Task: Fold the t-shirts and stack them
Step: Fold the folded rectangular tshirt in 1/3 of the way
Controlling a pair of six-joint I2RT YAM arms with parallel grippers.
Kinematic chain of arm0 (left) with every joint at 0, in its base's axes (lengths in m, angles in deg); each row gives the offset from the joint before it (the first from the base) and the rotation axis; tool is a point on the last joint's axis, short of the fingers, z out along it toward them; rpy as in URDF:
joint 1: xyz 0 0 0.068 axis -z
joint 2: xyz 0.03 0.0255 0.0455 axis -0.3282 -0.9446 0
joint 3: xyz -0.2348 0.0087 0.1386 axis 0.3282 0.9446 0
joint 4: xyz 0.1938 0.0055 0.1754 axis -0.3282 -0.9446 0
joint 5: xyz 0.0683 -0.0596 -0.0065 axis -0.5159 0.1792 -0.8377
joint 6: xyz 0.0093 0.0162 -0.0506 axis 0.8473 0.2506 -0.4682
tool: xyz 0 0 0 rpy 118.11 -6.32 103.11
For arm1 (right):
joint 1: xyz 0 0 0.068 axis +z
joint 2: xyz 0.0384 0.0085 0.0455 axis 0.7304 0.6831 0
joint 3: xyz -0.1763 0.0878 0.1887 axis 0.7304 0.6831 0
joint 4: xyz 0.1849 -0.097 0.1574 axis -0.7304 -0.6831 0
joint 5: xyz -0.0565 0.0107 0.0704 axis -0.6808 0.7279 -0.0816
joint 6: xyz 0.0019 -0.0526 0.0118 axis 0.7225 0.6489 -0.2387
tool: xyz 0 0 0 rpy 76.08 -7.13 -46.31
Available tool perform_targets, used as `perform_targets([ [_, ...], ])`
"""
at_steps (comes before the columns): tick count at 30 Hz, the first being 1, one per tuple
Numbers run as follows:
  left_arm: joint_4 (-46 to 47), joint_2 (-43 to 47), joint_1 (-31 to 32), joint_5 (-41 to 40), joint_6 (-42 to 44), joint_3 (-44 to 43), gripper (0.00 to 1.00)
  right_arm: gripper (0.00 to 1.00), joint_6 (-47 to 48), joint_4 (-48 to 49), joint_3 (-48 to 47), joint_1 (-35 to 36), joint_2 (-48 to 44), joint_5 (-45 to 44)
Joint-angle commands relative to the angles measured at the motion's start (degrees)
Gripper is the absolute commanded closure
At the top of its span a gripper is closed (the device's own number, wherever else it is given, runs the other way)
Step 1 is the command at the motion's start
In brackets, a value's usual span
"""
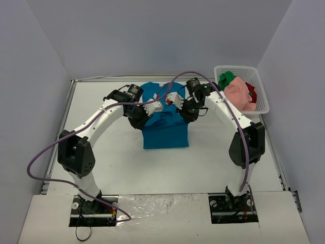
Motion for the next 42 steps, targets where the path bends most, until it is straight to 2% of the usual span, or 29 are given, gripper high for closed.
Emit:
perform_targets([
  [1,2.04,0.83,0.47,-1.41,2.21,-3.72,0.97,1.0,-2.94,-1.13,-2.54,-1.4,2.0,-2.43],
  [11,2.66,-4.36,-0.41,-2.47,2.73,-8.11,0.98,1.0,-2.5,-0.77,-7.19,-3.16,7.0,-2.43],
  [42,8.11,-13.59,-3.49,-5.9,4.49,-12.07,0.98,1.0,-1.27,-0.69,-20.29,-5.97,20.98,-0.76],
])
